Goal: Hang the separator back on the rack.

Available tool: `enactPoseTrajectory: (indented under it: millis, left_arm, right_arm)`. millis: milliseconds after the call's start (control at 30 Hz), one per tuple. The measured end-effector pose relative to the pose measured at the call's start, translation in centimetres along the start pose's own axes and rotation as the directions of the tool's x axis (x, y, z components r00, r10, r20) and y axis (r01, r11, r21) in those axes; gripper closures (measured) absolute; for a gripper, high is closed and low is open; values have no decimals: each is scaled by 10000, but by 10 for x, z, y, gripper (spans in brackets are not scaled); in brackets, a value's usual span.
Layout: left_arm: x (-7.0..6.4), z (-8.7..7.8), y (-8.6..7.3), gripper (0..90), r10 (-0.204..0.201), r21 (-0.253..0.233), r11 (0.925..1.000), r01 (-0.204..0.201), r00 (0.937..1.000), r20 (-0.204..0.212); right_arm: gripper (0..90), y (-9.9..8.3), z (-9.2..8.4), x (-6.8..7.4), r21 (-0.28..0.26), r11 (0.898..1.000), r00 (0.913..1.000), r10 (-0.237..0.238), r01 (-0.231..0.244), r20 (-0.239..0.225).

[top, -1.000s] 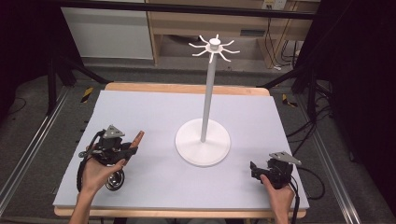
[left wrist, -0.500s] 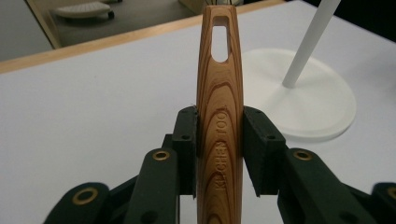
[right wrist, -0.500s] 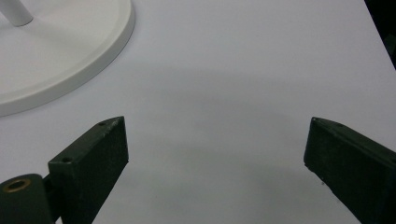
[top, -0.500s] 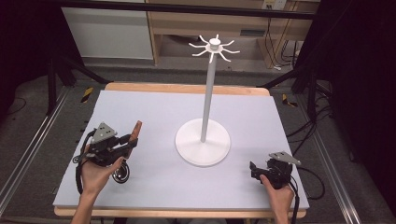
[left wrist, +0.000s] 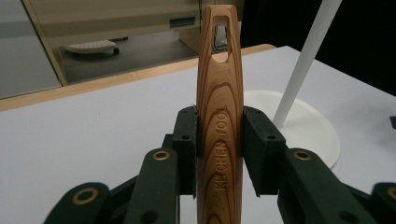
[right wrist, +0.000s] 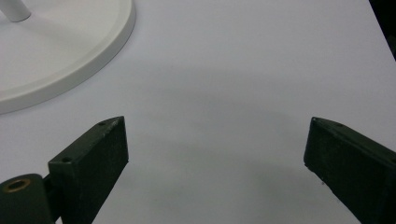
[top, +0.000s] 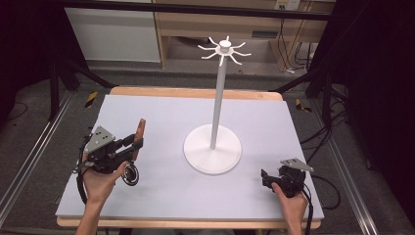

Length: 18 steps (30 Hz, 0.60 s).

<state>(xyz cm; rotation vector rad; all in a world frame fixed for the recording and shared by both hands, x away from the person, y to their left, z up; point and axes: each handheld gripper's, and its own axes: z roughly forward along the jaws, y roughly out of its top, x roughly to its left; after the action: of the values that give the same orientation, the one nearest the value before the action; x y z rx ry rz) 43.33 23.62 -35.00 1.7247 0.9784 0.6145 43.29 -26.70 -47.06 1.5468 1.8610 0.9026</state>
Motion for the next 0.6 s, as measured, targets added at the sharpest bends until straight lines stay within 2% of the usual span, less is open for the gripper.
enactPoseTrajectory:
  millis: [267,600]
  left_arm:
    - [-3,-4,15,675,-87,-717,9974,93,9999,90]
    - [-8,-4,39,674,31,-1116,9938,-2,9997,256]
  right_arm:
    - [68,-1,-2,-3,-107,9999,9999,120,-119,17]
    - [68,0,-2,-3,-85,9999,9999,107,-107,85]
